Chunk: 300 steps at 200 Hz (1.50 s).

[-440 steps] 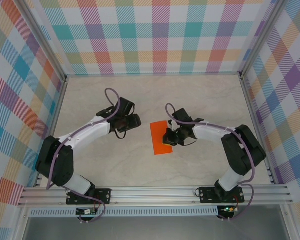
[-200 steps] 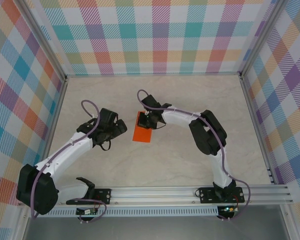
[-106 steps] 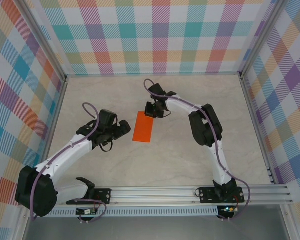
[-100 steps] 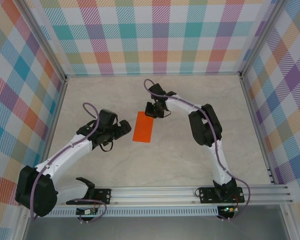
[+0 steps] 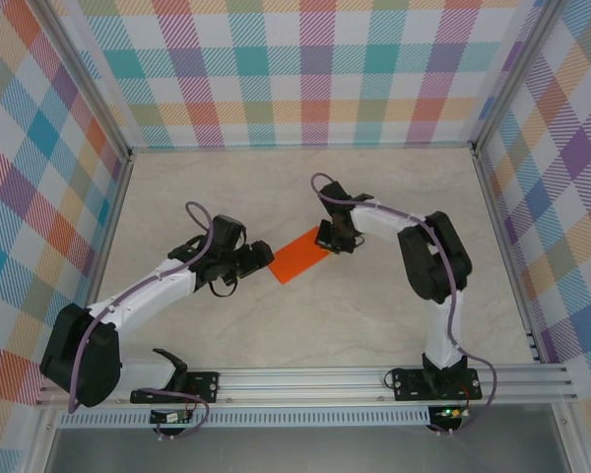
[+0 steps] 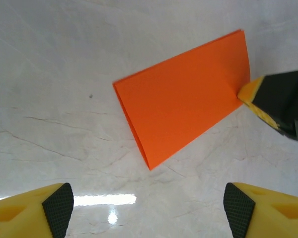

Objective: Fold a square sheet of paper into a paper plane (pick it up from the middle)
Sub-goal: Rotate the square sheet of paper at the center of the table.

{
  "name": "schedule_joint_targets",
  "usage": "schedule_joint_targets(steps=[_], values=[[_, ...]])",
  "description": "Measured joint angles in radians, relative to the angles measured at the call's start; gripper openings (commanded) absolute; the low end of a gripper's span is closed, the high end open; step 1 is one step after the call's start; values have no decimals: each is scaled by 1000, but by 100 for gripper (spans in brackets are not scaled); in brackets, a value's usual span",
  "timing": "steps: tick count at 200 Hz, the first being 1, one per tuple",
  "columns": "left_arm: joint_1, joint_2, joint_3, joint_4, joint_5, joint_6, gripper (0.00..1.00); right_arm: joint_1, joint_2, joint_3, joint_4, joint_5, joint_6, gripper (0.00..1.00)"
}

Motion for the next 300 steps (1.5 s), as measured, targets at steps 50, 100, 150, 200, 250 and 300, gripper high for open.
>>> schedule_joint_targets(steps=[50, 100, 150, 200, 250, 300], values=[[-101, 119, 0, 111, 38, -64, 34, -14, -223, -306, 201, -81, 51, 2], [-161, 264, 18, 249, 48, -135, 6, -14, -253, -377, 476, -322, 23, 0], [-162, 396, 62, 359, 26, -196, 0, -19, -164, -371, 568, -424, 0, 0], [-163, 462, 82, 418, 22, -228, 0, -27, -104, -369, 603, -472, -3, 0], [-163, 481, 89, 452, 22, -240, 0, -28, -75, -361, 620, -488, -3, 0], [-165, 483, 89, 484, 24, -240, 0, -28, -55, -353, 615, -488, -8, 0]])
